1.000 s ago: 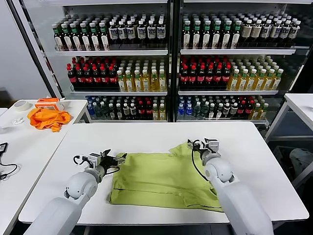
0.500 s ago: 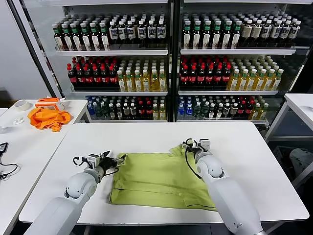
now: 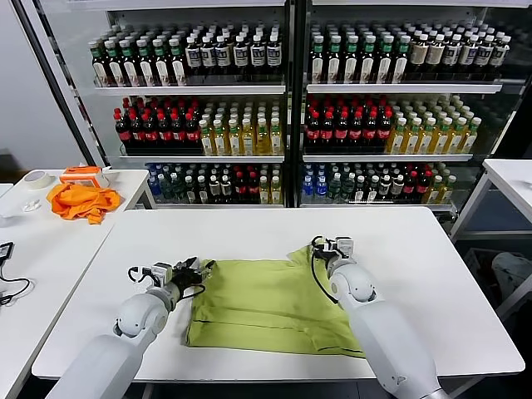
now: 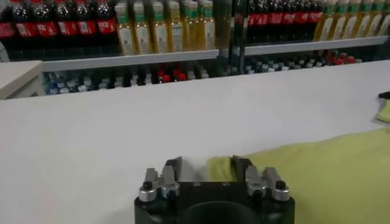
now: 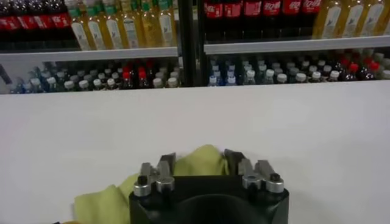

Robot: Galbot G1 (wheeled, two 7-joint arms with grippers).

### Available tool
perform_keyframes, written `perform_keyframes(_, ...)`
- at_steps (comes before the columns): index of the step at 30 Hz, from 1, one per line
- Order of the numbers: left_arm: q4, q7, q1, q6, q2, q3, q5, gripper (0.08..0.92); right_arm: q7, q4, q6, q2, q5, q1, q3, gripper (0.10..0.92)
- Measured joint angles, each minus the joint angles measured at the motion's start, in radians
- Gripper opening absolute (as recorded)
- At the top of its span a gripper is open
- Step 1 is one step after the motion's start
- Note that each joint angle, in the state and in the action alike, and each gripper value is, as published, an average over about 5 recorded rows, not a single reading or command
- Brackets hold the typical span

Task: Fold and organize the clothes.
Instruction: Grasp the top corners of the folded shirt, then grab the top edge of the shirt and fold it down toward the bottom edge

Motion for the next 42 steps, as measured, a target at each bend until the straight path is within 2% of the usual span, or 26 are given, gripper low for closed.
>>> perform_keyframes(9, -0.002, 0.007, 0.017, -0.019, -0.015, -0.004, -0.006, 0.256, -0.008, -0.011, 0.022, 0.004, -0.002, 0.002, 0.006, 0.147)
perform_keyframes(12, -0.003, 0.008, 0.016, -0.028, -0.017, -0.009, -0.012, 0.17, -0.006, 0.003, 0.027, -0.004, 0.004, -0.002, 0.01, 0.105)
perform_keyframes(16, -0.014, 0.006, 0.014, -0.041, -0.009, -0.015, -0.03, 0.092, 0.005, 0.052, 0.023, -0.027, 0.021, -0.019, 0.017, 0.104)
perform_keyframes(28, -0.123, 0.004, 0.078, -0.071, 0.041, -0.033, -0.072, 0.084, 0.042, 0.307, -0.007, -0.116, 0.064, -0.14, 0.052, 0.104)
perform_keyframes(42, -0.243, 0.004, 0.208, -0.092, 0.078, -0.078, -0.091, 0.084, 0.022, 0.578, -0.011, -0.21, 0.039, -0.397, 0.15, 0.104)
